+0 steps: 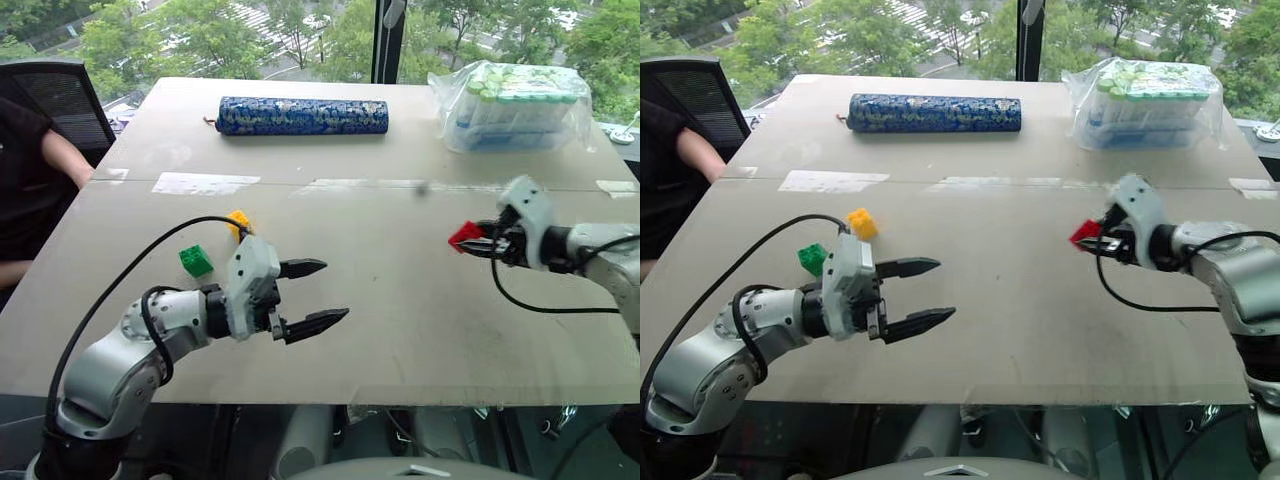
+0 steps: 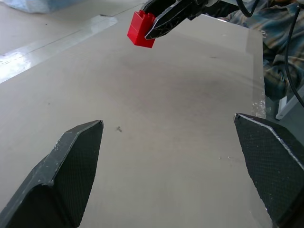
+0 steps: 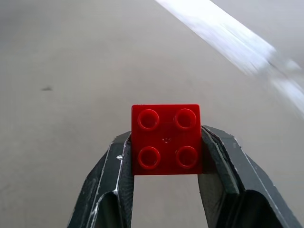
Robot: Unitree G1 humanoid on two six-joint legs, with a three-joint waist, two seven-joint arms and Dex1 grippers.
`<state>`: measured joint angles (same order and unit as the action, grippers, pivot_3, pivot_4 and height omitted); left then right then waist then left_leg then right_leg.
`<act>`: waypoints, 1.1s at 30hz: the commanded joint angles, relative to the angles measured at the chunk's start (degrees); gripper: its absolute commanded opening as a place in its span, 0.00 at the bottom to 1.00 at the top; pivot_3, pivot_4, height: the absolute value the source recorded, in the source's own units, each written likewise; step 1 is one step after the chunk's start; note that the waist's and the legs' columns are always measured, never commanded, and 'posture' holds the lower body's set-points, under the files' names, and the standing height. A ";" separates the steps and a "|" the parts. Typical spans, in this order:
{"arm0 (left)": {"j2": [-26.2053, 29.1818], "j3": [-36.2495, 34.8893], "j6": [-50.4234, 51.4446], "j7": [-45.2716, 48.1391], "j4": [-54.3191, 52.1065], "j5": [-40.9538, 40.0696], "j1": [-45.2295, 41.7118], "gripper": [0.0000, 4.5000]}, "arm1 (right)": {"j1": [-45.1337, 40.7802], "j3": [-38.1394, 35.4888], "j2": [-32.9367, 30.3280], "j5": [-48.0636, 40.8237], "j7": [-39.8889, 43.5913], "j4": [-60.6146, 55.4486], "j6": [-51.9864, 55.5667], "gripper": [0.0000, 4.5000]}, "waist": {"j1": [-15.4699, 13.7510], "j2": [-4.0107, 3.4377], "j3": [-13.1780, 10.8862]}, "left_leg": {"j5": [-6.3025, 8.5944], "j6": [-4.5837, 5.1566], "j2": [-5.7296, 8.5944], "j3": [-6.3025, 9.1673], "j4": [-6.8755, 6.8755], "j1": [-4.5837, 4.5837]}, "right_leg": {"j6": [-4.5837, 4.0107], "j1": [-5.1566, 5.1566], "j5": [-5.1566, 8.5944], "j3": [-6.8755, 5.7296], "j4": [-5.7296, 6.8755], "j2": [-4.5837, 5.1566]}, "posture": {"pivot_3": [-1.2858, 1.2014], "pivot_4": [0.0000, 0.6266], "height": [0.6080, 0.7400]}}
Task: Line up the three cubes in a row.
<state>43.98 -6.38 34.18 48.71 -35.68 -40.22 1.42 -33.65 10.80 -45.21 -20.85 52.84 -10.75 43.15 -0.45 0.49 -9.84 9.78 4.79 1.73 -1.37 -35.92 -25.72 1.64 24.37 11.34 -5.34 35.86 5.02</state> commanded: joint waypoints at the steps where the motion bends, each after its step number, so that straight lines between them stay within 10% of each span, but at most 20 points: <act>1: 0.51 -2.37 -2.17 -0.07 -0.87 1.34 1.43 1.00 | -5.35 7.15 1.87 5.50 6.93 6.37 -9.44 0.30 | -0.30 0.01 0.00 | 0.00 0.00 -0.01 0.00 -0.01 0.00 | 0.00 0.00 0.00 -0.01 0.00 0.00 | 0.52 0.24 1.00; 26: 1.48 -7.04 -2.52 -0.79 -3.48 1.16 6.98 1.00 | -16.91 13.87 10.29 20.09 23.28 31.16 -28.14 0.30 | -0.34 0.01 -0.04 | 0.10 -0.10 0.03 0.03 -0.11 -0.10 | -0.12 0.04 -0.09 -0.04 -0.01 0.01 | 0.52 0.24 1.00; 30: 2.04 -7.77 -2.84 -0.09 -1.95 1.50 6.73 1.00 | -17.03 13.87 11.18 20.34 24.77 32.18 -28.94 0.83 | -0.35 0.00 -0.05 | 0.09 -0.10 0.02 0.04 -0.11 -0.10 | -0.13 0.05 -0.09 -0.05 0.01 -0.01 | 0.52 0.24 1.00; 33: 1.88 -8.62 -2.17 -0.98 -0.99 1.06 6.40 1.00 | -16.14 12.59 11.56 20.23 24.05 32.87 -30.25 0.99 | -0.37 -0.01 -0.05 | 0.09 -0.11 0.02 0.04 -0.11 -0.09 | -0.13 0.05 -0.09 -0.05 0.01 -0.01 | 0.52 0.24 1.00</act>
<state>45.66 -13.23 32.35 48.18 -36.48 -38.92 8.09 -49.20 25.57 -33.27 -0.25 76.96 22.87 14.38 -0.81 0.48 -9.89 9.87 4.69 1.76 -1.33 -36.03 -25.82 1.51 24.41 11.25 -5.39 35.87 5.01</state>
